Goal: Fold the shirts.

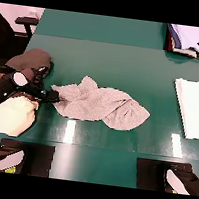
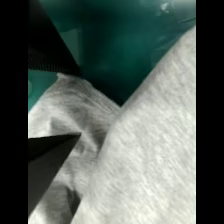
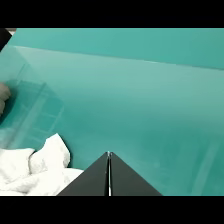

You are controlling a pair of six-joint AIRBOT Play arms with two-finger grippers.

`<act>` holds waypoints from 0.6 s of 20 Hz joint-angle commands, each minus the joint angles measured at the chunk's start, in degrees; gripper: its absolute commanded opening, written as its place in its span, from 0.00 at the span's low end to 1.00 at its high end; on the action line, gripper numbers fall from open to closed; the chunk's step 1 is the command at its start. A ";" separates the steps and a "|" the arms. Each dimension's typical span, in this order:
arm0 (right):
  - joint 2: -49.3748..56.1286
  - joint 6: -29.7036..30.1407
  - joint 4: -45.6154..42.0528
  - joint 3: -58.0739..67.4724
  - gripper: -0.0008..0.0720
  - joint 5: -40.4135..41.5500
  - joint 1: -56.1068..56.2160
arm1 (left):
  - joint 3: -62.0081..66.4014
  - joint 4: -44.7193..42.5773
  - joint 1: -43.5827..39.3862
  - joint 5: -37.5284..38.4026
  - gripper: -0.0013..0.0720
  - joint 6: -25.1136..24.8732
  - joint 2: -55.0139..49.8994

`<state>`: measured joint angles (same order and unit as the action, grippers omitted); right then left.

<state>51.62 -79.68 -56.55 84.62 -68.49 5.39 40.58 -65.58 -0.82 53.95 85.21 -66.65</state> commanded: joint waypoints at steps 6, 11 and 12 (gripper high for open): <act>0.04 0.00 -2.10 -3.91 0.03 -12.85 -6.21 | 10.40 2.23 -0.02 6.12 0.05 -2.67 1.51; -0.57 0.00 -1.92 -26.10 0.46 -15.41 -18.34 | 17.05 1.95 -0.02 7.06 0.05 -3.19 7.52; 0.17 0.02 -1.84 -31.50 0.71 -14.97 -19.67 | 17.33 1.95 -0.02 7.06 0.05 -3.21 8.04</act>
<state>51.27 -79.68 -58.57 64.90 -81.89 -9.17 55.29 -63.57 -0.82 60.27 82.43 -60.93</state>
